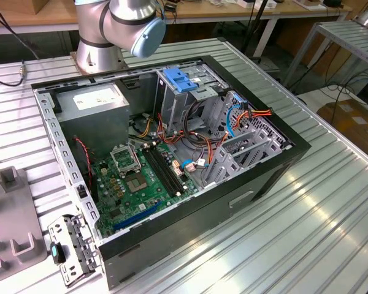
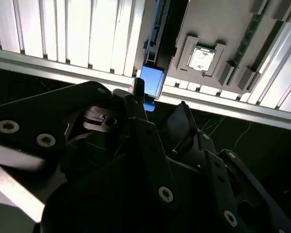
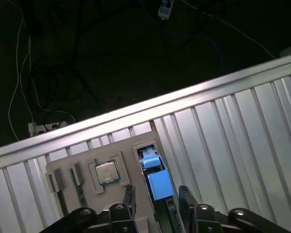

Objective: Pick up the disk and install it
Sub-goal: 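Pick up the disk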

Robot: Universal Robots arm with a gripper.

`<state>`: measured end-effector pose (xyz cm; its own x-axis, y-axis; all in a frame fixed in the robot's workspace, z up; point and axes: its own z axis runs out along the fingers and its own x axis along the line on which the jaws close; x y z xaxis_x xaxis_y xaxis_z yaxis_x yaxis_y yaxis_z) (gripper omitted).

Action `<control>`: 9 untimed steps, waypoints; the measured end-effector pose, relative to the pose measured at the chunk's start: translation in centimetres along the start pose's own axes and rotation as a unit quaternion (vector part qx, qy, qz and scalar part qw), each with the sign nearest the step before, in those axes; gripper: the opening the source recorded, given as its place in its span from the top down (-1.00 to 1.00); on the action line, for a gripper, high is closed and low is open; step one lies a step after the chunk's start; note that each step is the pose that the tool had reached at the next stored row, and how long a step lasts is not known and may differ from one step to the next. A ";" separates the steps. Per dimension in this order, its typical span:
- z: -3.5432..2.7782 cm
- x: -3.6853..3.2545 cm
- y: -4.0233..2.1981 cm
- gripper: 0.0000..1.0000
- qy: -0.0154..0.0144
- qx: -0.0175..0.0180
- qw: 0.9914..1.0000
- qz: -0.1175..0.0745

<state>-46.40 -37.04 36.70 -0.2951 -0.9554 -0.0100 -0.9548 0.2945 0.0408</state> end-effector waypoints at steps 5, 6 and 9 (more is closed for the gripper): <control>1.22 0.01 -0.05 -0.20 0.002 -0.001 0.998 -0.059; 1.39 0.02 -0.06 -0.20 0.003 -0.001 0.998 -0.065; 1.78 0.06 -0.08 -0.20 0.003 -0.001 0.997 -0.079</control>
<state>-46.40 -37.09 34.92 -0.1403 -0.9901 -0.0100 -0.9894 0.1398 0.0404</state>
